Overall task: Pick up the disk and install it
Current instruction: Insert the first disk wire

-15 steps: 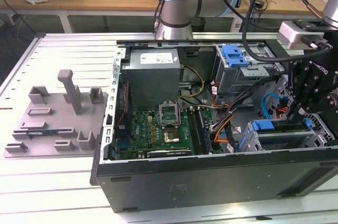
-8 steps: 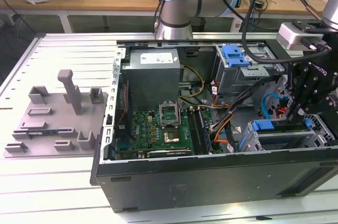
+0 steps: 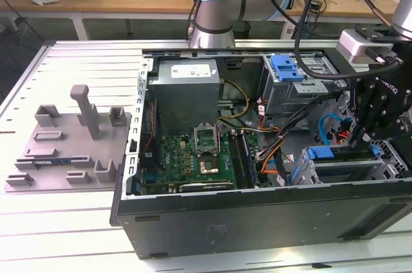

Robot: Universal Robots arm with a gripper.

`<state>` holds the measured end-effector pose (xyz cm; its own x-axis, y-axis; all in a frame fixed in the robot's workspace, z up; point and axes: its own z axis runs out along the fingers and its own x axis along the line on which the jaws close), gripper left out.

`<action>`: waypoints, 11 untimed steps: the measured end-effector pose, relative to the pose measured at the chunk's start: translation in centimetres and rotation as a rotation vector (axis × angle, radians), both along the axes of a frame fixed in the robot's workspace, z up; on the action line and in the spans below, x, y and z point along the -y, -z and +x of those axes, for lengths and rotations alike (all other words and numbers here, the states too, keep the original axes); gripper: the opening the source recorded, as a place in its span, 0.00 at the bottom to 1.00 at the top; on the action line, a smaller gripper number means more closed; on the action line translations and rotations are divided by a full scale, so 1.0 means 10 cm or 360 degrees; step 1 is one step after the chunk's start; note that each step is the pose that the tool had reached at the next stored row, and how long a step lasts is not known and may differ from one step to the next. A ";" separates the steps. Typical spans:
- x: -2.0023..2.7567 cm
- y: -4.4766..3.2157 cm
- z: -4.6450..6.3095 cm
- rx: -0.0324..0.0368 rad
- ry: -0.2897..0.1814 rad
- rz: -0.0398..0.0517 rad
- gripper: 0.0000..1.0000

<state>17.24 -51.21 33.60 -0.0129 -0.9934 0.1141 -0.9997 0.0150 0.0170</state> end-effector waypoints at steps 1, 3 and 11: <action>0.000 0.001 0.00 0.0000 -0.0001 0.0000 0.16; 0.000 0.002 0.00 0.0000 -0.0001 0.0000 0.16; 0.000 -0.060 0.00 0.0000 -0.0001 0.0001 0.30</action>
<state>17.24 -51.21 34.20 -0.0121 -0.9934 0.1137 -0.9998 0.0141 0.0171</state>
